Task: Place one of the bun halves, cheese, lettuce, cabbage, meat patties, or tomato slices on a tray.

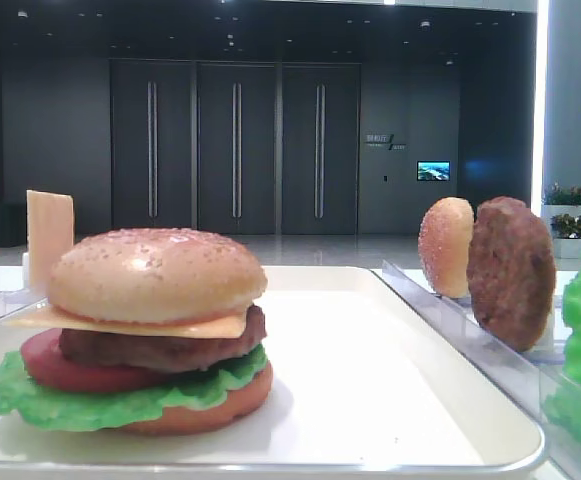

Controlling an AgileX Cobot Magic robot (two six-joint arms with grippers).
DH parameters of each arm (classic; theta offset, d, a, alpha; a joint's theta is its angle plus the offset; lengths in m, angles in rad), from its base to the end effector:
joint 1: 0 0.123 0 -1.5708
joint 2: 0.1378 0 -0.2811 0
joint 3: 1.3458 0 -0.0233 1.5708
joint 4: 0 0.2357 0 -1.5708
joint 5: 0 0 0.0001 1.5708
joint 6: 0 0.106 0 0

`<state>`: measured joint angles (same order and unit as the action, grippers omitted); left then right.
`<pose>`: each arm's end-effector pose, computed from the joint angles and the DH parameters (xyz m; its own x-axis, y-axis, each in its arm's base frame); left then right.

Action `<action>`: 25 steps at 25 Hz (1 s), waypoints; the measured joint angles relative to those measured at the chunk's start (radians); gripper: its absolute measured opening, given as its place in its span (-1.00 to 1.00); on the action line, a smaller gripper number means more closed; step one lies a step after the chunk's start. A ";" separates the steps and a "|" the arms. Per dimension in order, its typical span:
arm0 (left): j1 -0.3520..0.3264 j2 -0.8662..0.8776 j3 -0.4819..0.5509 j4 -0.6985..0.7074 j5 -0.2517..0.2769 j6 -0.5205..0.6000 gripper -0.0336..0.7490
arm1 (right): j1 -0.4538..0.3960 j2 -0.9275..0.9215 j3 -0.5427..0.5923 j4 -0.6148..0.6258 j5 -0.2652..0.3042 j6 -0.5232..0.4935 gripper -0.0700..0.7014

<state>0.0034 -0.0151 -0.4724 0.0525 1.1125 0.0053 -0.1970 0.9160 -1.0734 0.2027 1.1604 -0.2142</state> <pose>-0.0029 0.0050 0.2508 -0.5128 0.0268 -0.8581 -0.0292 0.9984 0.0486 0.1491 -0.0098 0.3649 -0.7771 0.0228 -0.6290 -0.0218 0.9978 0.0631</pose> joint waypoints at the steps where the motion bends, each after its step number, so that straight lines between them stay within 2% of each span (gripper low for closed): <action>1: 0.000 0.000 0.000 0.000 0.000 0.000 0.08 | 0.003 -0.060 0.033 0.000 -0.016 -0.001 -0.10; 7: 0.000 0.000 0.000 0.000 0.000 0.000 0.08 | 0.034 -0.407 0.200 0.002 -0.036 -0.015 -0.10; 17: 0.000 0.000 0.000 0.000 0.000 0.000 0.08 | 0.051 -0.748 0.500 0.002 -0.035 -0.013 -0.12; 20: 0.000 0.000 0.000 0.000 0.000 0.000 0.08 | 0.058 -0.813 0.546 0.000 -0.034 -0.009 -0.18; 25: 0.000 0.000 0.000 0.000 0.000 0.000 0.08 | 0.086 -0.874 0.559 -0.002 -0.028 -0.006 -0.27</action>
<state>0.0034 -0.0151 -0.4724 0.0525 1.1125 0.0053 -0.1106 0.0422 -0.5147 0.2011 1.1320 -0.2204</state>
